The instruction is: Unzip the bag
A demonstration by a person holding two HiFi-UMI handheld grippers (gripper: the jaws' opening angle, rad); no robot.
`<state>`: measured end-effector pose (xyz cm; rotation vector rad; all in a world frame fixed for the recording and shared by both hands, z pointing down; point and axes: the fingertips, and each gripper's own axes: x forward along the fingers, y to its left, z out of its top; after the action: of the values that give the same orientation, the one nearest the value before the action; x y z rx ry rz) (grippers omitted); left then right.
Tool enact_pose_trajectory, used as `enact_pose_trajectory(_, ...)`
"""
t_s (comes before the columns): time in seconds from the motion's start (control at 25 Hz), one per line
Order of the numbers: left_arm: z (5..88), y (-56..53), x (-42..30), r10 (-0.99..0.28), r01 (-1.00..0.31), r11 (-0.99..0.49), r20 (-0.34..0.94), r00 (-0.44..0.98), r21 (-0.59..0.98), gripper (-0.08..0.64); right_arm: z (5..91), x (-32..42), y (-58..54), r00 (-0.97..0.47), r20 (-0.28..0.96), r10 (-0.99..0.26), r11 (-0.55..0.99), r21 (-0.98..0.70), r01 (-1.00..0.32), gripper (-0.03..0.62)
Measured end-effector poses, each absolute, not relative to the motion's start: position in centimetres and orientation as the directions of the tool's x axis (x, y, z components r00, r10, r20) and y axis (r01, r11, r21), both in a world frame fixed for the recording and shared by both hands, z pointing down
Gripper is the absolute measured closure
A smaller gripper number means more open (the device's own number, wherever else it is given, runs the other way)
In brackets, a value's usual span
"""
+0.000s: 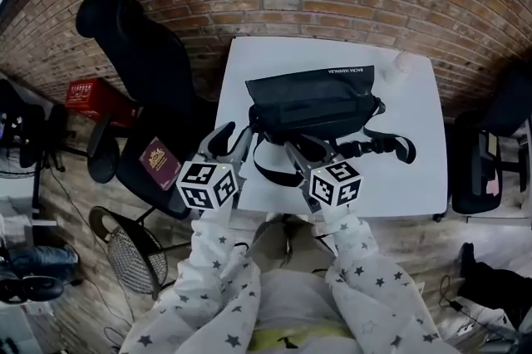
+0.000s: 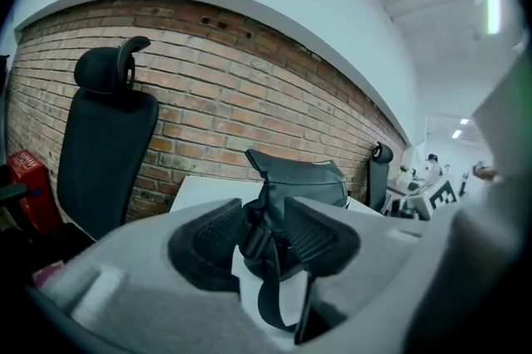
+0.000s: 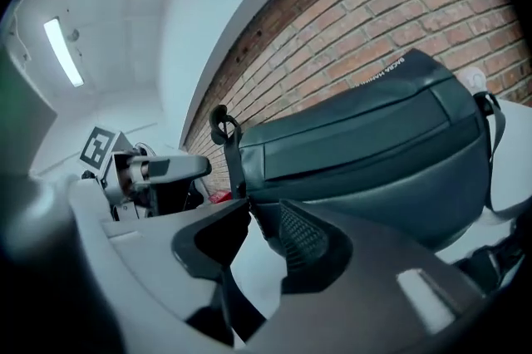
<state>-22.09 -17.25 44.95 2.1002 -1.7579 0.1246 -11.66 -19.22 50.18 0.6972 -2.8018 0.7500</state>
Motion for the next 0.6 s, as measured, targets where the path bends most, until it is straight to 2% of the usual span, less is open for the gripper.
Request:
enact_pose_trajectory(0.28, 44.5, -21.5, -21.5, -0.900, -0.939, -0.258, 0.298, 0.319, 0.227, 0.341, 53.4, -14.1, -18.6, -0.856, 0.321, -0.404, 0.712, -0.478, -0.515, 0.462)
enact_pose_trajectory(0.6, 45.4, -23.0, -20.1, -0.876, -0.917, -0.321, 0.293, 0.382, 0.236, 0.324, 54.3, -14.8, -18.4, -0.835, 0.341, -0.432, 0.687, -0.476, -0.549, 0.457)
